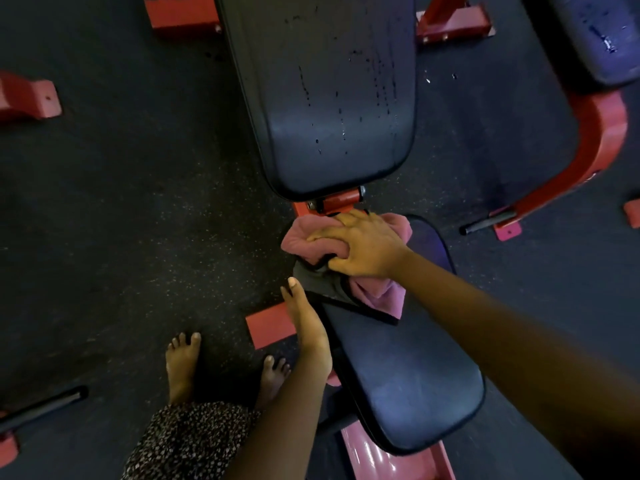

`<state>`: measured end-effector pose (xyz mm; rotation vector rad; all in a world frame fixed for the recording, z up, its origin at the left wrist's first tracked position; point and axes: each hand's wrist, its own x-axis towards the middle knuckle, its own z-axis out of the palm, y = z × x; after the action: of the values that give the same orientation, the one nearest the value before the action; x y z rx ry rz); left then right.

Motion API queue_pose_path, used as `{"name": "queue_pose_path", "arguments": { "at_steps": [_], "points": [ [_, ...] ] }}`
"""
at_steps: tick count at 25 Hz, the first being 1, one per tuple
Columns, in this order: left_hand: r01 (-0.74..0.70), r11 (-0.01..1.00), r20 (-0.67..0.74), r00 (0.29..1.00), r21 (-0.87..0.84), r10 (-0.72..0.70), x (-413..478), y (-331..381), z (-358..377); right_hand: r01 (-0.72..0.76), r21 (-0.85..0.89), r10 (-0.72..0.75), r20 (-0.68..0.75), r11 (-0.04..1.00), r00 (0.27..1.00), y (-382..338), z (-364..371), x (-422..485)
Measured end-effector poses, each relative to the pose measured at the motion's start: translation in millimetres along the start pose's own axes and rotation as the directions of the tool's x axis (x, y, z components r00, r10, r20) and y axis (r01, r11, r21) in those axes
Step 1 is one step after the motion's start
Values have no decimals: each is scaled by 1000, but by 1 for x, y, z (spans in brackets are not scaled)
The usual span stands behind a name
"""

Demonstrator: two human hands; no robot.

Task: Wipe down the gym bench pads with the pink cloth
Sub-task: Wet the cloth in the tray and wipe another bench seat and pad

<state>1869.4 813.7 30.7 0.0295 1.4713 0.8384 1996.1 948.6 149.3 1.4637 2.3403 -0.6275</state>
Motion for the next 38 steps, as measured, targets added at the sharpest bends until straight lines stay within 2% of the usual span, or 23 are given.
{"name": "queue_pose_path", "arguments": {
  "at_steps": [1,3,4,7,12,14,17,20,22,25,29,31,34,38],
  "points": [
    [80,993,158,985,-90,-65,-26,16,13,-26,11,26,-6,1000,1000,6,-1,-2],
    [58,997,237,970,-44,-46,-43,28,43,-72,28,73,-20,997,997,20,-1,-7],
    [88,993,144,987,-85,-75,-45,39,36,-96,38,97,-38,995,995,28,-1,-10],
    [74,995,70,995,-62,-70,-25,24,21,-170,74,175,-72,983,982,51,0,-22],
    [72,997,80,994,-29,-69,-13,12,20,-298,183,323,-128,937,938,91,4,-33],
    [83,996,83,993,-24,-81,-10,14,16,-360,329,430,-172,873,886,106,13,-44],
    [143,989,191,970,46,-150,-5,13,12,-408,574,591,-172,710,788,120,36,-74],
    [160,987,169,972,31,-163,-6,17,11,-399,745,699,-124,535,704,113,62,-115],
    [175,984,143,974,24,-176,-4,18,10,-405,794,743,-87,454,664,101,78,-146],
    [220,975,175,959,40,-223,-6,22,12,-412,822,778,-60,394,625,80,98,-183],
    [105,970,149,979,219,-140,-48,50,10,-458,812,844,-76,362,531,51,91,-211],
    [40,931,145,985,363,-99,-75,70,-2,-448,821,838,-65,353,542,27,72,-219],
    [-35,839,121,992,543,-37,-127,116,-24,-371,839,769,-85,399,634,-20,29,-226],
    [-169,782,180,981,600,73,-172,185,-50,-232,891,728,-145,390,670,-77,-21,-214]
  ]
}}
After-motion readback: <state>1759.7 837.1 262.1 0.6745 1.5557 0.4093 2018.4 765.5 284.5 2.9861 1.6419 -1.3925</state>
